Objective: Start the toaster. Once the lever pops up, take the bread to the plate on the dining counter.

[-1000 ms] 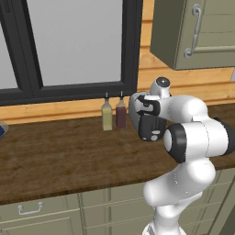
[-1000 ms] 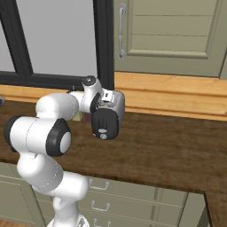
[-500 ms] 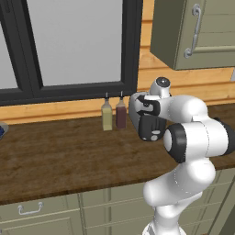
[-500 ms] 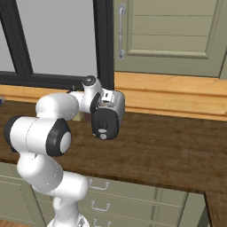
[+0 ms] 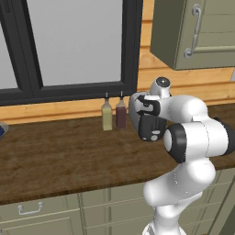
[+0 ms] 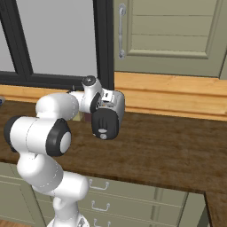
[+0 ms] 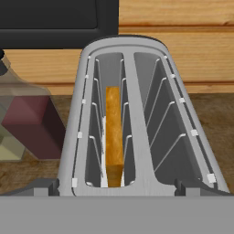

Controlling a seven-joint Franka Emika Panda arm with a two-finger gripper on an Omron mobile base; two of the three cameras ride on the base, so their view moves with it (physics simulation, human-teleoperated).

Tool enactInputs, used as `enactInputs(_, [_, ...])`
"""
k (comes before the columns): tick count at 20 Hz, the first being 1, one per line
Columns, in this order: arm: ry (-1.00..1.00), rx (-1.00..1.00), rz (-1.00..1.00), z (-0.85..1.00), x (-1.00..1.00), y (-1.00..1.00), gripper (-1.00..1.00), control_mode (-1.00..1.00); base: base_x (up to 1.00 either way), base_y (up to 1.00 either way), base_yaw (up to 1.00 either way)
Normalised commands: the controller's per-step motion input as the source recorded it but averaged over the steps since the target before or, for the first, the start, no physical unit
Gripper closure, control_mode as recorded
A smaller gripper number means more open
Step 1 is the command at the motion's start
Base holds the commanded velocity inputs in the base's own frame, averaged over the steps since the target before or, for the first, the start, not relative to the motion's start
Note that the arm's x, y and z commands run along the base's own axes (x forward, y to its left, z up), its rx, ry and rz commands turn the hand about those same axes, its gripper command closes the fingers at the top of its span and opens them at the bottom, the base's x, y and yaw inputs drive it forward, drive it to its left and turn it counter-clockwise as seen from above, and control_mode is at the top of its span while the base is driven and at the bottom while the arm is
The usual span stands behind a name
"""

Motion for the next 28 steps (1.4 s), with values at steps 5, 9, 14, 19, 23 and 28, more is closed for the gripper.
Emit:
enactInputs(5, [0.0, 0.0, 0.0, 0.0, 0.0, 0.0, -1.0, -1.0, 0.0, 0.0, 0.0])
enactInputs(9, [0.0, 0.0, 0.0, 0.0, 0.0, 0.0, -1.0, -1.0, 0.0, 0.0, 0.0])
enactInputs(14, [0.0, 0.0, 0.0, 0.0, 0.0, 0.0, -1.0, -1.0, 0.0, 0.0, 0.0])
enactInputs(19, [0.0, 0.0, 0.0, 0.0, 0.0, 0.0, -1.0, -1.0, 0.0, 0.0, 0.0])
enactInputs(23, [0.0, 0.0, 0.0, 0.0, 0.0, 0.0, -1.0, -1.0, 0.0, 0.0, 0.0])
enactInputs(28, [0.0, 0.0, 0.0, 0.0, 0.0, 0.0, -1.0, -1.0, 0.0, 0.0, 0.0])
